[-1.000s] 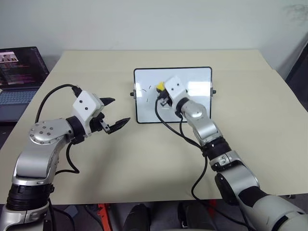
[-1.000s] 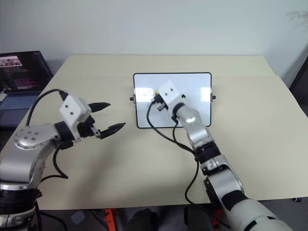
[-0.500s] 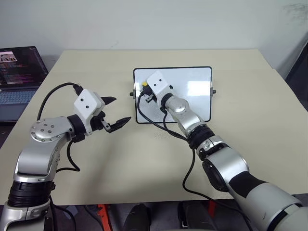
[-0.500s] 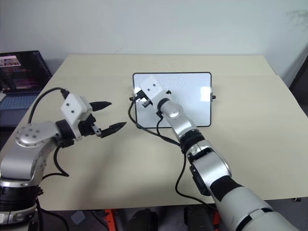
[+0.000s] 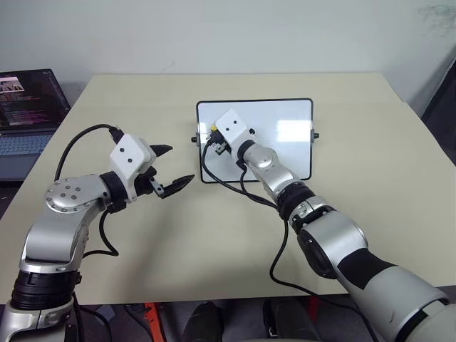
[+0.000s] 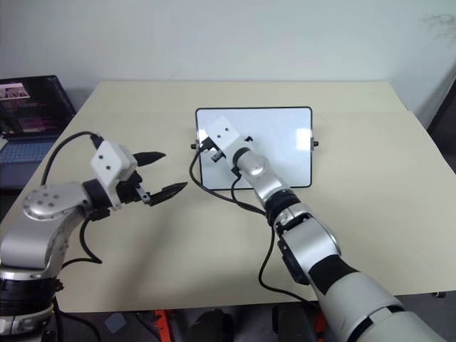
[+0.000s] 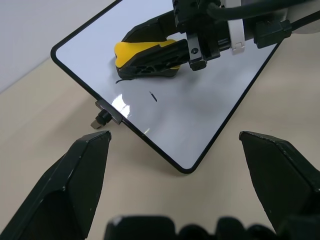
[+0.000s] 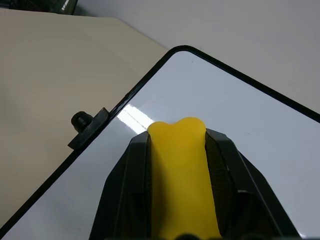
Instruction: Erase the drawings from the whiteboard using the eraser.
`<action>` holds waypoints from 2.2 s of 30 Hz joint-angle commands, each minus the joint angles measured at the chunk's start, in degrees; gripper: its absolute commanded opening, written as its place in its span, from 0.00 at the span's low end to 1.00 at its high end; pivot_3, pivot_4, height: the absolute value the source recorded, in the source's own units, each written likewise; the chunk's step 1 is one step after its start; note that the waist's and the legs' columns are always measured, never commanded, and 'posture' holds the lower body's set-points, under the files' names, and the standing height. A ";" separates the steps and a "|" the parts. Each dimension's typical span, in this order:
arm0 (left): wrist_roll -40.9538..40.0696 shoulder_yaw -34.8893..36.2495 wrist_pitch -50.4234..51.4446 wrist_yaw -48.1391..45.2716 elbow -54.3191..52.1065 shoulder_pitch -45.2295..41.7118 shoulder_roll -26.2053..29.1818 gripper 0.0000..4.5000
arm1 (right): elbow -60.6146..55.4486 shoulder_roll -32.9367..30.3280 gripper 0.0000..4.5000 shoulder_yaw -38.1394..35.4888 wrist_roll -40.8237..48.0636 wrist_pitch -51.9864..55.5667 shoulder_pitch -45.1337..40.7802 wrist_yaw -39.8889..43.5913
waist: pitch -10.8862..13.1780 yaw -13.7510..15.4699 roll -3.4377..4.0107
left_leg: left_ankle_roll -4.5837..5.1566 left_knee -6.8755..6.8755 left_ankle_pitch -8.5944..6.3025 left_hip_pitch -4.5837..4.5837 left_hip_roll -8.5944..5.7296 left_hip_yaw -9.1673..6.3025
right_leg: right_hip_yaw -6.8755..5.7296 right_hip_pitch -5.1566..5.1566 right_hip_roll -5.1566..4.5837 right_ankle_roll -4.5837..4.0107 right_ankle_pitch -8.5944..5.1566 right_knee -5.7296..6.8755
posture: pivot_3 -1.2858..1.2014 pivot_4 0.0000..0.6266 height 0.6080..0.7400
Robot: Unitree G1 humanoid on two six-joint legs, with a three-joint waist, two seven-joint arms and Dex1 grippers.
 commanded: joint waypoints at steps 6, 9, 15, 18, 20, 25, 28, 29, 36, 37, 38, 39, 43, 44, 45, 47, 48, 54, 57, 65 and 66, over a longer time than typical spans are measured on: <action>-0.96 1.70 0.33 0.56 -2.62 -0.24 0.91 1.00 | 0.25 3.07 0.26 -0.65 -0.61 -1.61 -3.77 -0.80 | 0.01 -0.02 0.01 | 0.00 0.00 0.00 0.00 0.00 0.00 | -0.01 0.00 0.00 0.00 0.00 0.00 | 0.52 0.24 1.00; -1.06 1.93 0.66 0.76 -3.22 0.17 0.96 1.00 | 0.70 3.65 0.26 -0.64 -0.69 -1.82 -4.25 -0.80 | 0.01 0.01 0.01 | 0.00 0.00 0.00 -0.01 0.00 -0.01 | -0.01 -0.01 0.00 0.00 0.00 -0.01 | 0.52 0.24 1.00; -1.24 2.68 1.58 1.14 -4.87 1.39 1.01 1.00 | 1.74 4.09 0.26 -0.52 -0.90 -2.16 -4.52 -0.78 | 0.01 0.01 0.02 | -0.01 0.00 0.00 -0.01 0.00 -0.01 | 0.00 -0.01 0.00 0.00 0.00 -0.01 | 0.52 0.24 1.00; -1.24 2.82 1.88 1.29 -5.26 1.57 0.93 1.00 | 2.27 3.93 0.26 -0.44 -1.04 -2.16 -4.31 -0.73 | 0.01 0.01 0.02 | -0.01 0.00 0.00 0.00 0.00 -0.01 | -0.01 -0.01 0.00 0.00 0.00 0.00 | 0.52 0.24 1.00; -1.24 2.80 1.99 1.35 -5.44 1.68 0.80 1.00 | 2.54 3.83 0.26 -0.22 -1.29 -1.84 -3.96 -0.78 | 0.01 0.01 0.02 | -0.01 0.00 0.00 0.00 0.00 -0.01 | -0.01 -0.01 0.00 0.00 0.00 0.00 | 0.52 0.24 1.00; -0.95 2.05 1.82 1.45 -4.63 0.63 0.33 1.00 | 3.75 3.21 0.26 0.94 -3.10 0.24 -3.36 -1.16 | 0.01 0.01 0.01 | -0.01 0.00 0.00 -0.01 0.00 -0.01 | 0.00 -0.01 0.00 0.00 0.00 0.00 | 0.52 0.24 1.00; -0.91 1.89 1.54 1.33 -4.25 0.46 0.21 1.00 | 4.07 2.41 0.26 0.87 -3.70 0.92 -2.71 -0.84 | 0.01 0.02 0.01 | -0.01 0.00 0.00 0.01 0.00 -0.01 | -0.01 0.00 0.00 0.00 0.00 0.00 | 0.52 0.24 1.00; -0.90 1.83 1.49 1.32 -4.12 0.38 0.14 1.00 | 4.02 2.05 0.26 0.87 -3.80 0.89 -2.38 -0.67 | 0.01 0.02 0.01 | -0.01 0.00 0.00 0.01 0.00 -0.01 | -0.01 0.00 0.00 0.00 0.00 0.00 | 0.52 0.24 1.00; -0.79 1.40 1.31 1.30 -3.87 0.14 -0.33 1.00 | 3.64 0.91 0.26 0.84 -4.28 0.93 -1.02 -0.23 | 0.00 0.06 0.00 | -0.01 0.04 0.00 0.04 0.00 -0.01 | -0.01 0.02 0.00 0.00 0.00 0.08 | 0.52 0.24 1.00; -0.77 1.31 1.17 1.21 -3.68 0.07 -0.40 1.00 | 3.48 0.73 0.26 0.87 -4.37 0.91 -0.71 -0.17 | 0.00 0.08 0.00 | -0.01 0.04 0.01 0.05 0.00 -0.02 | -0.01 0.03 0.00 0.00 0.00 0.09 | 0.52 0.24 1.00; -0.75 1.27 1.07 1.14 -3.54 0.02 -0.44 1.00 | 3.35 0.62 0.26 0.86 -4.47 0.90 -0.51 -0.12 | 0.00 0.09 0.00 | -0.01 0.04 0.00 0.05 -0.01 -0.02 | -0.01 0.03 0.00 0.00 0.00 0.08 | 0.52 0.24 1.00; -0.74 1.23 1.02 1.08 -3.44 -0.05 -0.44 1.00 | 3.21 0.49 0.26 0.81 -4.53 0.93 -0.28 -0.06 | 0.00 0.10 0.00 | -0.01 0.05 0.00 0.05 -0.01 -0.02 | -0.01 0.04 0.00 0.00 0.00 0.09 | 0.52 0.24 1.00; -0.68 1.16 0.71 0.81 -2.87 -0.31 -0.34 1.00 | 2.77 -0.13 0.26 0.88 -4.83 1.01 0.62 0.15 | -0.01 0.15 -0.01 | -0.01 0.06 0.01 0.06 -0.01 -0.03 | -0.01 0.06 0.00 0.00 0.00 0.09 | 0.52 0.24 1.00; -0.68 1.14 0.67 0.78 -2.84 -0.33 -0.34 1.00 | 2.57 -0.33 0.26 0.84 -4.91 1.03 0.82 0.23 | -0.01 0.15 -0.01 | -0.01 0.06 0.01 0.06 -0.01 -0.03 | -0.02 0.06 0.00 0.00 0.00 0.09 | 0.52 0.24 1.00; -0.67 1.12 0.64 0.75 -2.79 -0.33 -0.33 1.00 | 2.34 -0.61 0.26 0.81 -4.99 1.04 1.11 0.35 | -0.01 0.15 -0.01 | -0.01 0.06 0.01 0.06 -0.01 -0.03 | -0.01 0.07 0.00 0.00 0.00 0.09 | 0.52 0.24 1.00; -0.69 1.07 0.56 0.68 -2.73 -0.32 -0.31 1.00 | 1.96 -1.07 0.26 0.79 -5.13 1.09 1.59 0.54 | -0.01 0.21 -0.01 | -0.01 0.07 0.01 0.07 -0.01 -0.04 | -0.02 0.09 0.00 0.00 0.00 0.09 | 0.52 0.24 1.00; -0.70 1.06 0.52 0.66 -2.67 -0.35 -0.30 1.00 | 1.78 -1.32 0.26 0.84 -5.24 1.12 1.86 0.68 | -0.01 0.27 -0.01 | -0.01 0.07 0.01 0.08 -0.02 -0.04 | -0.03 0.10 0.00 0.00 0.00 0.09 | 0.52 0.24 1.00; -0.64 0.74 0.36 0.58 -2.14 -0.79 -0.26 1.00 | 0.47 -2.61 0.26 1.14 -5.54 1.41 3.24 1.50 | -0.01 0.69 -0.01 | -0.02 0.10 0.01 0.13 -0.03 -0.09 | -0.04 0.18 -0.01 -0.01 0.00 0.10 | 0.52 0.24 1.00; -0.58 0.47 0.27 0.70 -1.94 -0.98 -0.45 1.00 | -0.91 -3.79 0.26 1.26 -5.61 1.69 4.31 2.15 | -0.02 0.96 -0.02 | -0.02 0.10 0.01 0.19 -0.04 -0.09 | -0.04 0.24 -0.01 -0.01 0.00 0.10 | 0.52 0.24 1.00; -0.53 -0.08 -0.16 0.60 -0.96 -1.79 -0.41 1.00 | -4.30 -7.37 0.26 1.94 -5.66 2.58 7.35 3.72 | -0.03 1.73 -0.04 | -0.02 0.12 0.01 0.26 -0.06 -0.13 | -0.08 0.34 -0.01 -0.01 0.00 0.10 | 0.52 0.24 1.00; -0.54 -0.10 -0.16 0.57 -0.90 -1.87 -0.40 1.00 | -4.76 -7.74 0.26 1.98 -5.67 2.71 7.70 3.93 | -0.03 1.74 -0.05 | -0.02 0.13 0.02 0.26 -0.07 -0.14 | -0.08 0.34 -0.01 -0.01 0.01 0.11 | 0.52 0.24 1.00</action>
